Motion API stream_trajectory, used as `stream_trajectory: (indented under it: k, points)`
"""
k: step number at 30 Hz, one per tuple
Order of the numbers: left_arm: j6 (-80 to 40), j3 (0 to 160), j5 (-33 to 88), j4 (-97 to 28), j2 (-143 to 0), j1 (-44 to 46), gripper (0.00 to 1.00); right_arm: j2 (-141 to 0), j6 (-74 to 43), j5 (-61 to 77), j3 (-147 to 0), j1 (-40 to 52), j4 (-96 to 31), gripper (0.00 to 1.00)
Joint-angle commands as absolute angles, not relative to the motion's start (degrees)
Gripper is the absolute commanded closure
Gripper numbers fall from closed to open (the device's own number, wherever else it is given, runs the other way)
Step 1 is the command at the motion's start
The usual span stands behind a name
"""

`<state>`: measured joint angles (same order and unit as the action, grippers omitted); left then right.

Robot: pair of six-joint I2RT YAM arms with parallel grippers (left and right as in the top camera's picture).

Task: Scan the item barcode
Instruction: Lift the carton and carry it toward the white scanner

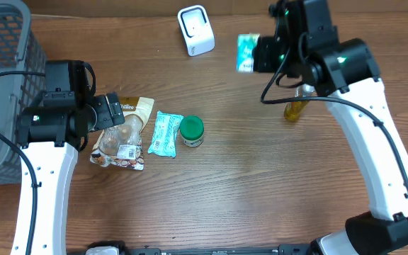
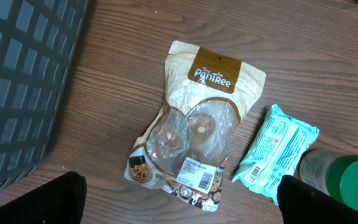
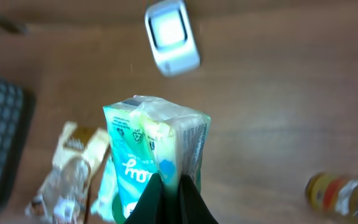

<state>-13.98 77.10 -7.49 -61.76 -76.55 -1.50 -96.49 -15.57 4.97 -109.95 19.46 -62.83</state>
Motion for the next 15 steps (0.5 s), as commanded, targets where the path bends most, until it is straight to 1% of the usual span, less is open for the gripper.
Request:
stream_trajectory:
  k: [1,6,8,12,15]
  points:
    - [-14.59,77.89,-7.44,-61.67,-76.82,-1.37,0.0,-95.22,-16.01,-2.26,-115.55,21.39,-60.23,0.96]
    - [-14.59,77.89,-7.46,-61.67,-76.82,-1.37,0.0,-96.71,-10.63,-11.25,-115.9,23.83,-51.35,0.96]
    - [-14.59,77.89,-7.44,-61.67,-76.82,-1.37,0.0,-98.72,-7.77,-11.53,-115.9,24.16,-47.9,0.96]
    - [-14.59,77.89,-7.46,-61.67,-76.82,-1.37,0.0,-105.21,-6.44,-10.66,-115.85,24.16,-40.05,0.96]
    - [-14.59,77.89,-7.44,-61.67,-76.82,-1.37,0.0,-110.85,-0.82,-7.38,-115.85,24.16,-35.51,0.96]
